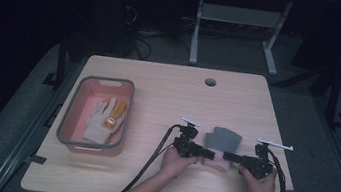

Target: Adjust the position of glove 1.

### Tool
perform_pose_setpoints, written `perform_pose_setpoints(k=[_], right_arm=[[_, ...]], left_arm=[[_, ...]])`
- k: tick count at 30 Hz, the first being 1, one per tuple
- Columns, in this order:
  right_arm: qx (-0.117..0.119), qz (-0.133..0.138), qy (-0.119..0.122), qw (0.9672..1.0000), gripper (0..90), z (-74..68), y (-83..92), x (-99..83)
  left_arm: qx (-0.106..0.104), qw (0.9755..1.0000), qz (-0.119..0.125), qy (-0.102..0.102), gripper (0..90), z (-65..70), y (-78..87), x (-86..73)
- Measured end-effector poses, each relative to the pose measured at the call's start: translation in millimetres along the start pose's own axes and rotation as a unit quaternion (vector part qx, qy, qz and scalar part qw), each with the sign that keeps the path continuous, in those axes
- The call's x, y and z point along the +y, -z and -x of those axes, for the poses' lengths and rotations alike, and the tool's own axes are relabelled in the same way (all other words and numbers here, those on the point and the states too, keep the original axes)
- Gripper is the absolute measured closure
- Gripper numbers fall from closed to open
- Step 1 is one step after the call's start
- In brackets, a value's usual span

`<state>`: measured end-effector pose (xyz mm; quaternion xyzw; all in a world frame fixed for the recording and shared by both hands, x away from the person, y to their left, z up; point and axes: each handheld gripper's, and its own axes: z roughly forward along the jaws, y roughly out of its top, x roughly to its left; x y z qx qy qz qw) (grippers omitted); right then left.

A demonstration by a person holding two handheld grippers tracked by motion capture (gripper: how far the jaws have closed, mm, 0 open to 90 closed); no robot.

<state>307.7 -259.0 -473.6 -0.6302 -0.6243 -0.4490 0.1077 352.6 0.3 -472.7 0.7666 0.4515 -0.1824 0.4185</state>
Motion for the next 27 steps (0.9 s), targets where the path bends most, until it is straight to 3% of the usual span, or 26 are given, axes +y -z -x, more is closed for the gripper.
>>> perform_pose_setpoints(k=[18,27], right_arm=[[0.019,-0.001,0.035,0.9992,67.3,-24.6,-4.8,-5.3],[0.02,-0.005,0.072,0.9972,67.5,-47.4,-7.1,-2.0]], left_arm=[[-0.016,0.9998,0.012,-0.005,61.3,-3.6,25.0,-14.3],[-0.014,0.9995,0.02,-0.02,61.4,-3.4,45.5,-15.1]])
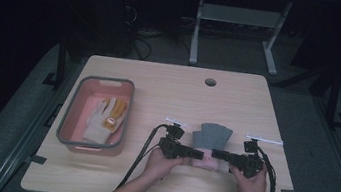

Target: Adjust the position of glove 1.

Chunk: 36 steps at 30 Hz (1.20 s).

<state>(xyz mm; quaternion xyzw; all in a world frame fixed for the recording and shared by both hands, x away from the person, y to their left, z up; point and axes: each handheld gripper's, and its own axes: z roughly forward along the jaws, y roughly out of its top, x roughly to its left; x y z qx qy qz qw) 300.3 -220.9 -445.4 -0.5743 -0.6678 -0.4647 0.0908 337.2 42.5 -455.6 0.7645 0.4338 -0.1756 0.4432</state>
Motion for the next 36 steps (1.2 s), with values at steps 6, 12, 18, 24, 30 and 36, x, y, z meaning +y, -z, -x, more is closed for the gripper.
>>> perform_pose_setpoints(k=[6,12,18,24,30,36], right_arm=[[0.006,-0.004,0.01,0.9999,67.7,-12.1,-8.4,5.0],[0.012,-0.009,0.018,0.9997,67.8,-23.1,-13.6,11.1],[0.017,-0.013,0.027,0.9994,67.8,-32.7,-18.1,16.9],[0.023,-0.015,0.029,0.9992,67.9,-38.4,-22.4,20.0],[0.026,-0.018,0.032,0.999,67.9,-42.0,-24.5,22.8],[0.03,-0.02,0.034,0.9988,67.9,-47.4,-27.6,26.6]], left_arm=[[0.007,1.0,0.006,-0.003,61.6,-1.8,15.0,-0.2],[0.009,0.9998,0.017,-0.007,61.6,-3.0,28.5,0.5],[0.012,0.9996,0.025,-0.006,61.6,-4.0,40.0,0.5],[0.015,0.9995,0.029,-0.004,61.6,-5.1,47.7,-0.4],[0.013,0.9993,0.034,-0.001,61.6,-6.2,52.4,0.0],[0.014,0.9992,0.036,-0.002,61.6,-7.8,60.1,1.2]])
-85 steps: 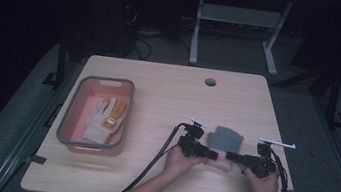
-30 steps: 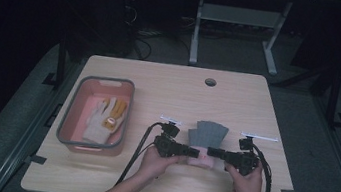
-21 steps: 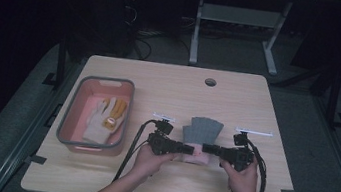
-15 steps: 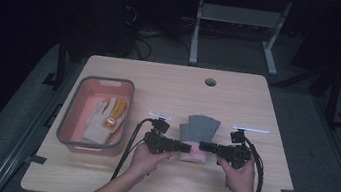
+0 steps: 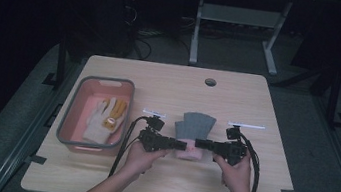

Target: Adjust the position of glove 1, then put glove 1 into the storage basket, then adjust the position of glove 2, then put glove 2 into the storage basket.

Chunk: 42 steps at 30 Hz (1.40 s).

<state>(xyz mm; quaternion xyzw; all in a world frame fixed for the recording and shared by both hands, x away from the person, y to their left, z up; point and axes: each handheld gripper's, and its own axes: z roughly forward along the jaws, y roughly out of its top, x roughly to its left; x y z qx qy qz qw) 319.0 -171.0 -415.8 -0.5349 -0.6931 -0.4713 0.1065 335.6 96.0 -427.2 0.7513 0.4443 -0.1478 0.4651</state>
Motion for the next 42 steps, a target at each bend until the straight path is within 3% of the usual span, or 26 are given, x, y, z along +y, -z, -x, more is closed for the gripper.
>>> perform_pose_setpoints(k=[23,42], right_arm=[[0.002,-0.011,0.019,0.9998,67.9,-16.3,-9.7,12.9],[0.017,-0.019,0.035,0.9991,67.9,-38.5,-19.7,33.0]], left_arm=[[0.006,0.9999,0.015,-0.001,61.7,-1.9,19.5,2.4],[0.012,0.9993,0.036,-0.003,62.2,-2.3,50.8,11.3]])
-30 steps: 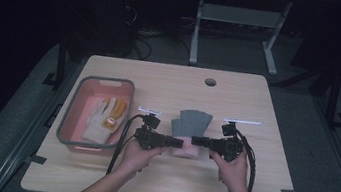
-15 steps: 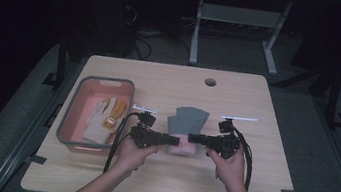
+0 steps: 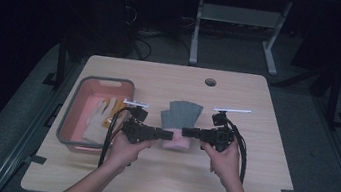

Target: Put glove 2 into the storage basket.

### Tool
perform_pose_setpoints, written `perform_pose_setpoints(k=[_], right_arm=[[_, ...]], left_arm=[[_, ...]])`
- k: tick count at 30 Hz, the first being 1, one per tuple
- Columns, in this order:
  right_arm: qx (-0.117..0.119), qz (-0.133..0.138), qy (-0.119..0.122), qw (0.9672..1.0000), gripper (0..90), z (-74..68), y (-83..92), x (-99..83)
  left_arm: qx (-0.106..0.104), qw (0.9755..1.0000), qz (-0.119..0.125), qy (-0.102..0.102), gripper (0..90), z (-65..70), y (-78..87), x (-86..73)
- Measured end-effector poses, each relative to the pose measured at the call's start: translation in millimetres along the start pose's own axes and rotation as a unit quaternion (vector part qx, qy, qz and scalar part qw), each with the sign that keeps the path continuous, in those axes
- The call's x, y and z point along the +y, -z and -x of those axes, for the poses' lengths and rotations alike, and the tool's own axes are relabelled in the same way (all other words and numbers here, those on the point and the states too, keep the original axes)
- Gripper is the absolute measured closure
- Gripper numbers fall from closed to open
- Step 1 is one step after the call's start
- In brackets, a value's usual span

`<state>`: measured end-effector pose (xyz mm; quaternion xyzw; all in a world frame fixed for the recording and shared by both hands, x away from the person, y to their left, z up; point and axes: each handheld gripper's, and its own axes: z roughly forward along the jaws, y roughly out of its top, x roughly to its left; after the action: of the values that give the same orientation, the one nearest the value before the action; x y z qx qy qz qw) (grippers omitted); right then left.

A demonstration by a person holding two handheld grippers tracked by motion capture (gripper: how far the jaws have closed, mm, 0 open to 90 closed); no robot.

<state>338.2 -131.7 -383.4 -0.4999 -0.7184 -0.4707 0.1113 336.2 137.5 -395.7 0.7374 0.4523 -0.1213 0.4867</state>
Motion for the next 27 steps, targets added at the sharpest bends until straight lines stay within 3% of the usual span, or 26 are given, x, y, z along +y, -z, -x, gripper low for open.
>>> perform_pose_setpoints(k=[12,15,27], right_arm=[[0.011,-0.005,0.007,0.9999,67.9,-12.3,-9.1,17.9],[0.012,-0.008,0.007,0.9999,68.0,-16.2,-12.9,21.7],[0.023,-0.017,0.014,0.9995,68.0,-26.1,-27.2,32.7]], left_arm=[[0.006,0.9998,0.016,-0.006,62.4,-4.7,19.5,9.9],[0.008,0.9998,0.019,0.002,62.5,-6.3,25.2,10.7],[0.016,0.9994,0.032,0.001,63.1,-13.6,43.9,13.8]])
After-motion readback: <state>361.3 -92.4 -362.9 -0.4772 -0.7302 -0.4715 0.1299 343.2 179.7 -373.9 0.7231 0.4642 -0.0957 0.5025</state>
